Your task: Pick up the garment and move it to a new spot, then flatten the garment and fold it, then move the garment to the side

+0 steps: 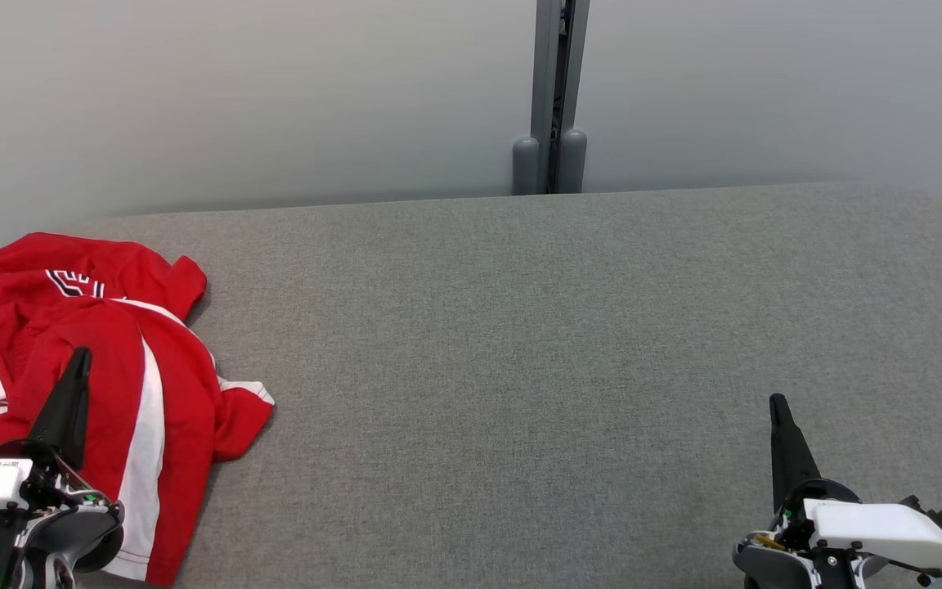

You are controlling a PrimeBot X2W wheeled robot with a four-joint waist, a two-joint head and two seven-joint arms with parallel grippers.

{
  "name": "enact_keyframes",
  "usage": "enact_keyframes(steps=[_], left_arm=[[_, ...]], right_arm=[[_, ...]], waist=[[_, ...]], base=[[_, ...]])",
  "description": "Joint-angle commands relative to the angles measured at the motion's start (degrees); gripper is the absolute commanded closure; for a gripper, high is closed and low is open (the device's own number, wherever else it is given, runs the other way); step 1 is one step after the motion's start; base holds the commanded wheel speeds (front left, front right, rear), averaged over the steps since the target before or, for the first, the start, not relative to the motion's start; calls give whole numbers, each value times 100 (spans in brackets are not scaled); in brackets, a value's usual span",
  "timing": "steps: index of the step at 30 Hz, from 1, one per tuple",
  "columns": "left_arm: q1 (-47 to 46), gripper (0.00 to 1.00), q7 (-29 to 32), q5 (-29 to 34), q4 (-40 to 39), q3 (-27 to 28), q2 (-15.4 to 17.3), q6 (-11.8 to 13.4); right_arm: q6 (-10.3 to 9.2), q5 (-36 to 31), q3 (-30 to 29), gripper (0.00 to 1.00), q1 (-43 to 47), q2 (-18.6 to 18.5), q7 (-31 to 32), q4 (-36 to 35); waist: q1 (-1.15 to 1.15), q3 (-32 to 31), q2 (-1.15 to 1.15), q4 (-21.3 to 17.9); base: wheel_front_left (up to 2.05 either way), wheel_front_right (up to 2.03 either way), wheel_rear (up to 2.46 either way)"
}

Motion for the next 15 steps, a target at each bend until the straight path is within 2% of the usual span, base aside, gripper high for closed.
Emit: enact_keyframes(steps=[1,15], left_arm=[[-83,100,-12,-10,-9,5,43,-19],[-83,100,-12,-10,-9,5,43,-19]], right_arm=[[5,4,-16,100,-45,-41,-5,-1],[5,4,-16,100,-45,-41,-5,-1]], waist=[[0,0,0,0],[0,0,0,0]], base=[[0,0,0],[0,0,0]])
